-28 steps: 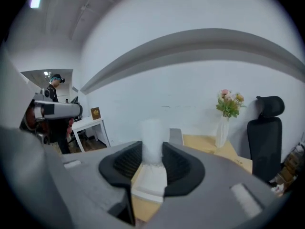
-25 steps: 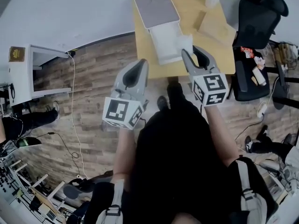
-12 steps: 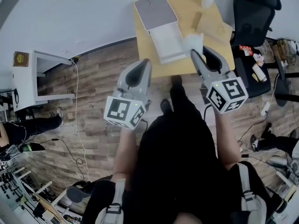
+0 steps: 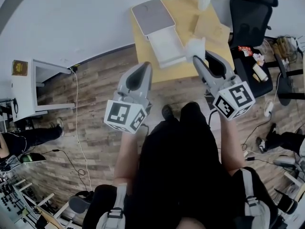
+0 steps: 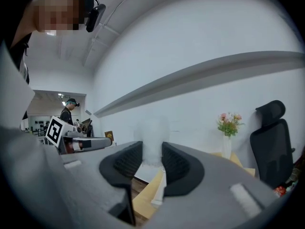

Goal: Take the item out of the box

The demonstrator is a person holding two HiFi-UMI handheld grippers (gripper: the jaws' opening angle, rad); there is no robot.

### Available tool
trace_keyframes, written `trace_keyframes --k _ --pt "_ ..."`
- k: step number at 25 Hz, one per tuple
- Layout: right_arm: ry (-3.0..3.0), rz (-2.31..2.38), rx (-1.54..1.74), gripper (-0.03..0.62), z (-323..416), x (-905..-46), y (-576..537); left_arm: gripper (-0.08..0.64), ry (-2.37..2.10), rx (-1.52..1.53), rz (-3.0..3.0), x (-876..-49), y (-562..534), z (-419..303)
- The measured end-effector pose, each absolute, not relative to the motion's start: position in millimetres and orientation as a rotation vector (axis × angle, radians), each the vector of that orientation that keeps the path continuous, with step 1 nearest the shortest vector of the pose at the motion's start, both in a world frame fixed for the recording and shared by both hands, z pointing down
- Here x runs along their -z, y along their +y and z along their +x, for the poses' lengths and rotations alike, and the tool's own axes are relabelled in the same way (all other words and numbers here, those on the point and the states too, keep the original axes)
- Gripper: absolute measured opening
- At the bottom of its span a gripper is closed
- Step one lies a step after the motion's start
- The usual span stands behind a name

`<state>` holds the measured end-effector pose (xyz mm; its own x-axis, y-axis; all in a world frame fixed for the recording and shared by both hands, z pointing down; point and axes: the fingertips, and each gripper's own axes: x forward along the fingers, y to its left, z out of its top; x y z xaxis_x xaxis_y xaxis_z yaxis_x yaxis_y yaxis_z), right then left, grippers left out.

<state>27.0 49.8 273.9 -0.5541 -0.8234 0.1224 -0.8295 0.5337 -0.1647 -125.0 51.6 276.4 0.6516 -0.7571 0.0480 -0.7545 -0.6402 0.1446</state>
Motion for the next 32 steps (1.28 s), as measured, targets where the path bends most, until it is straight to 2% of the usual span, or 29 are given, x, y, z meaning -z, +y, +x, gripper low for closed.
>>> trace_keyframes --k 32 --pt "-2.802 1.344 -0.318 0.132 25.8 -269.9 62.7 0.011 -1.255 0.041 2.709 -270.7 51.9 -101.6"
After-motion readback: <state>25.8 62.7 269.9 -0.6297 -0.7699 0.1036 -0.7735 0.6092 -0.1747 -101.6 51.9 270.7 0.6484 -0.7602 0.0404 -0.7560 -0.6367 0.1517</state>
